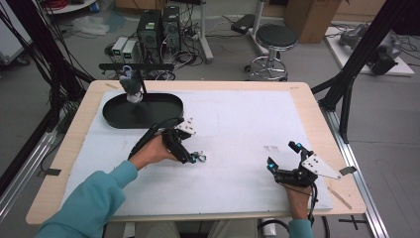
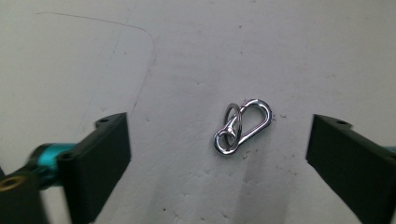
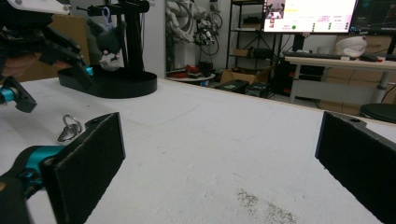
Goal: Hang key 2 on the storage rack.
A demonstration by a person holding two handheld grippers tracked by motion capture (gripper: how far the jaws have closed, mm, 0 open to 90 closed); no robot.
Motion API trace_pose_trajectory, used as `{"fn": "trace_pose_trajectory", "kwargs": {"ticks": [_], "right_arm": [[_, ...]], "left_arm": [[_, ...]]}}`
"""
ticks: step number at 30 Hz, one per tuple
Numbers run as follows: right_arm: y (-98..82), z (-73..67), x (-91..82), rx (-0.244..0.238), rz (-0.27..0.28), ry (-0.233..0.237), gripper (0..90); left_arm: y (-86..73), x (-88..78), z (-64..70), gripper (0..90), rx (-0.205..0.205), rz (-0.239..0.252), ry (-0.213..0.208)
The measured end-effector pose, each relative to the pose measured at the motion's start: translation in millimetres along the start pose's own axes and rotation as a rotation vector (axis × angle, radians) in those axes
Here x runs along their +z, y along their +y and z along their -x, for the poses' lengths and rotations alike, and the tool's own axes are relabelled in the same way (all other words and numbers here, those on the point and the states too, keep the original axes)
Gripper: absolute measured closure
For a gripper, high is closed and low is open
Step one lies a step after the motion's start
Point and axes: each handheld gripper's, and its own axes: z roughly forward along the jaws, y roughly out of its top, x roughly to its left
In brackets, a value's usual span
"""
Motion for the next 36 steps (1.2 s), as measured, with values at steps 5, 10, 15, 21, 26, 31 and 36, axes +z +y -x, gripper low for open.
{"fn": "trace_pose_trajectory", "kwargs": {"ticks": [5,10,15,21,26,31,36], "right_arm": [[0.0,0.0,0.0,-0.001,0.000,0.000,0.6],[0.0,0.1,-0.1,0.000,-0.001,0.001,0.6],[0.0,0.3,0.0,-0.001,0.002,-0.001,0.6],[0.0,0.5,0.0,-0.003,0.002,-0.001,0.6],[-0.1,0.4,0.0,0.000,0.003,0.000,0.6],[-0.1,0.5,0.0,0.000,0.003,0.000,0.6],[0.0,0.4,0.0,0.000,0.003,0.000,0.6]], "left_arm": [[0.5,5.9,0.6,18.2,0.007,-0.012,0.001],[0.9,8.9,-0.1,25.1,0.006,-0.024,-0.009],[0.6,10.0,-1.3,34.7,-0.003,-0.038,-0.033],[0.6,12.9,-1.3,50.9,-0.004,-0.058,-0.041],[2.1,13.3,-2.6,60.2,-0.013,-0.068,-0.049],[2.5,16.1,-1.7,66.9,-0.015,-0.088,-0.059],[4.3,16.6,-1.9,71.9,-0.021,-0.099,-0.046]]}}
